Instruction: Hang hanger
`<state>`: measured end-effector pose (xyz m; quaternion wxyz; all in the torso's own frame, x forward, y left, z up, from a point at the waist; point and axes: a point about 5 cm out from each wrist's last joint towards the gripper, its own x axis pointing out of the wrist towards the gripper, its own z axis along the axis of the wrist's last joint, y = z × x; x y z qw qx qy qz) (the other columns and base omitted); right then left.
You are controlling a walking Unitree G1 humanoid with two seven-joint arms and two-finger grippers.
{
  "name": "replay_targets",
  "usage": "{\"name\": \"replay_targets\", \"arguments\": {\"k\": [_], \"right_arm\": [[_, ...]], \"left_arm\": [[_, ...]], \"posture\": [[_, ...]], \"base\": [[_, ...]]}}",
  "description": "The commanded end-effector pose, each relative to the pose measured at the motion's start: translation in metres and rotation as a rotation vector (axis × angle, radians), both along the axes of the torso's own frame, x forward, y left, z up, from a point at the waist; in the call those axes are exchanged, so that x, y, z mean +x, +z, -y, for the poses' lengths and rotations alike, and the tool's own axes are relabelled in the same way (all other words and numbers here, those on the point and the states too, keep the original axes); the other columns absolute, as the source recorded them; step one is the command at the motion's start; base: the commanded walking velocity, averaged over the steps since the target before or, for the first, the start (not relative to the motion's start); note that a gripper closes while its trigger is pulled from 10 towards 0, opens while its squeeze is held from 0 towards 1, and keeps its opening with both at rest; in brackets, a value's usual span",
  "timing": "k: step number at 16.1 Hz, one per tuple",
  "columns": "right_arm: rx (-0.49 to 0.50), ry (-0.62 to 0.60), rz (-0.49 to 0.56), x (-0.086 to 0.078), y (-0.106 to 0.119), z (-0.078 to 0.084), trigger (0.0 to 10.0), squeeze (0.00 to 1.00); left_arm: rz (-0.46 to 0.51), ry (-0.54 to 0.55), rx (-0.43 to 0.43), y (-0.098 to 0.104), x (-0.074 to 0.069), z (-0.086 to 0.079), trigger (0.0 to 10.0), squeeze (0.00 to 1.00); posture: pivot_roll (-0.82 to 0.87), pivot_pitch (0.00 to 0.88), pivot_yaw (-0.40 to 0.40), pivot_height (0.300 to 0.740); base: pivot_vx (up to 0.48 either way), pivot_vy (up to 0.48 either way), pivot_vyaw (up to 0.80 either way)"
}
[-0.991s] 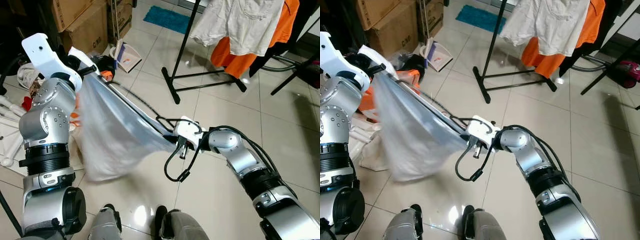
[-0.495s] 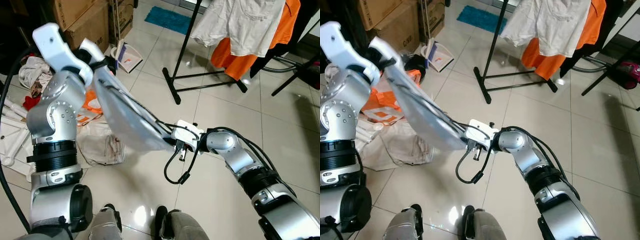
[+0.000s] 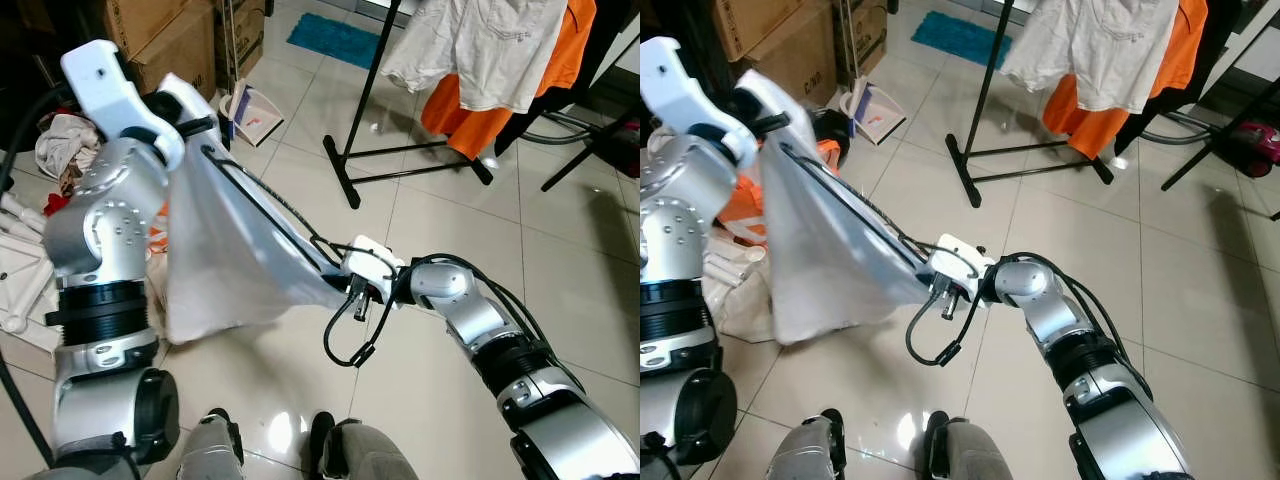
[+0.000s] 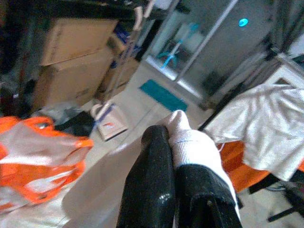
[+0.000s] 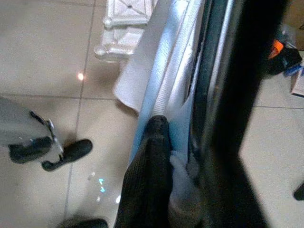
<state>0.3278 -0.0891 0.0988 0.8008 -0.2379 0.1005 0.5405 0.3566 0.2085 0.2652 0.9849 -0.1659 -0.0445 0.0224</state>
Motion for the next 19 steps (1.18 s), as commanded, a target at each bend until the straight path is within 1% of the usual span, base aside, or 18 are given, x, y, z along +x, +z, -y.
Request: {"name": "replay_targets", "arguments": {"k": [1,2,5,9,13,15,19], "right_arm": [[-0.007,-0.016,-0.036,-0.003,-0.006,0.012,0.0,0.00],[0.009,-0.014,-0.048,-0.004,-0.005,0.014,0.0,0.00],[-0.002,-0.004,-0.058,-0.006,-0.006,0.017,0.0,0.00],[-0.043,0.007,-0.054,-0.007,-0.010,0.017,0.0,0.00],[-0.059,-0.063,-0.077,-0.002,-0.014,0.017,0.0,0.00],[-0.072,-0.076,-0.084,-0.001,-0.015,0.016,0.0,0.00],[-0.097,-0.062,-0.083,-0.001,-0.017,0.012,0.0,0.00]], "left_arm": [[0.015,0.032,0.006,0.001,-0.001,-0.006,10.0,0.00],[-0.006,0.058,0.006,-0.006,0.000,-0.013,10.0,0.00],[-0.009,0.058,-0.006,-0.007,0.001,-0.013,10.0,0.00],[0.021,0.039,-0.013,0.002,0.001,-0.006,10.0,0.00],[0.052,0.022,-0.024,0.013,-0.001,-0.002,10.0,0.00],[0.067,0.011,-0.033,0.017,-0.003,0.001,10.0,0.00],[0.095,-0.016,-0.048,0.026,-0.005,0.008,10.0,0.00]], "posture": [[-0.02,0.197,-0.162,0.740],[-0.03,0.199,-0.164,0.740],[-0.03,0.198,-0.167,0.740],[-0.03,0.199,-0.166,0.740],[-0.03,0.206,-0.162,0.740],[-0.03,0.207,-0.163,0.740],[-0.03,0.207,-0.168,0.740]], "base": [[0.000,0.000,0.00],[0.000,0.000,0.00],[0.000,0.000,0.00],[0.000,0.000,0.00],[0.000,0.000,0.00],[0.000,0.000,0.00],[0.000,0.000,0.00]]}}
